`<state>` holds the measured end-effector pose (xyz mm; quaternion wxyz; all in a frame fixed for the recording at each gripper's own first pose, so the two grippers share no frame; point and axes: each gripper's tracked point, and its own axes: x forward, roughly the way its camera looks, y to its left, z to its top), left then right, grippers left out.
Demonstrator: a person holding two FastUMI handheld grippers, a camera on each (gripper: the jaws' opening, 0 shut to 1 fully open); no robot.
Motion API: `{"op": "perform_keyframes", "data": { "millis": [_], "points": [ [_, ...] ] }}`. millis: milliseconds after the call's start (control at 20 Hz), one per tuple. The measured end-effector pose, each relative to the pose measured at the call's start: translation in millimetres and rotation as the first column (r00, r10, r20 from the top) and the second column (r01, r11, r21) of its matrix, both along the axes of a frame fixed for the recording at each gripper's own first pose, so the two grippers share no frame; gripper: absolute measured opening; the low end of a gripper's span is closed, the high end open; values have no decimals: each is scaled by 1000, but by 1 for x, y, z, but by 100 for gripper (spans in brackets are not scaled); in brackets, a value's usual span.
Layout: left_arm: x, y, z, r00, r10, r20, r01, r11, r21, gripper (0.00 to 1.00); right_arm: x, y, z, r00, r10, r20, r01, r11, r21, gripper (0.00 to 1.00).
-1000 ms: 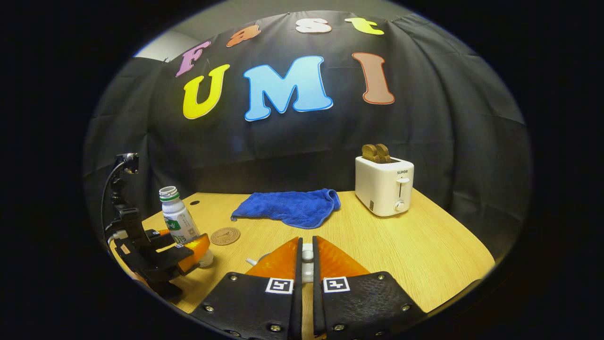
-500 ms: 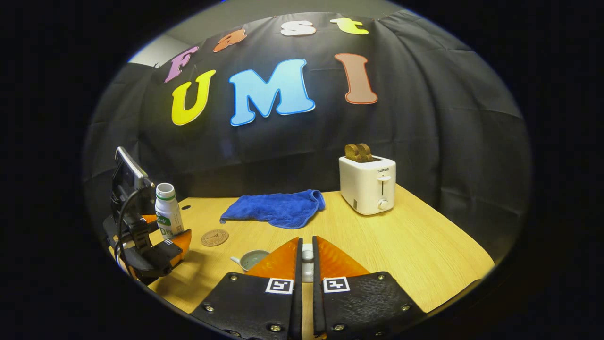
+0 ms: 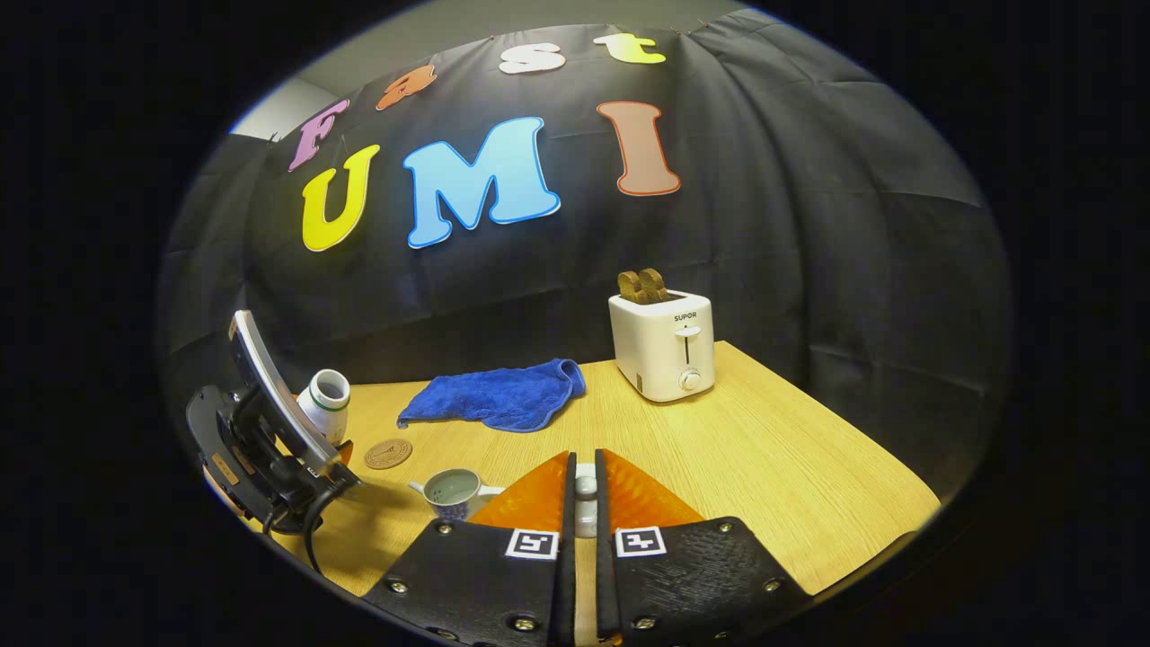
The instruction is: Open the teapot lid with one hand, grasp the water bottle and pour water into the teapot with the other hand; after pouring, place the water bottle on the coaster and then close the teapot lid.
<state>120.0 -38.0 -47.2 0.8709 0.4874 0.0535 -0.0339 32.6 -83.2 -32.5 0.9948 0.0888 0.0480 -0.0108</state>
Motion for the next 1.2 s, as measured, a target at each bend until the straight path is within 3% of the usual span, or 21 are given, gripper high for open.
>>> {"op": "perform_keyframes", "data": {
  "millis": [400,650,1050,1200],
  "points": [
    [-4,-26,13,998,-37,57,21,963,268,86,-8,-19,-9,1000,-27,-3,27,999,32,8],
    [-1,-36,16,997,-49,52,27,930,367,80,-11,-29,-16,999,-35,-9,36,998,50,8],
    [1,-46,22,996,-60,61,17,840,542,80,-16,-48,-23,999,-48,-16,49,996,71,9],
    [2,-47,23,996,-61,60,16,820,572,80,-16,-53,-26,999,-51,-18,53,995,83,8]
  ]
}}
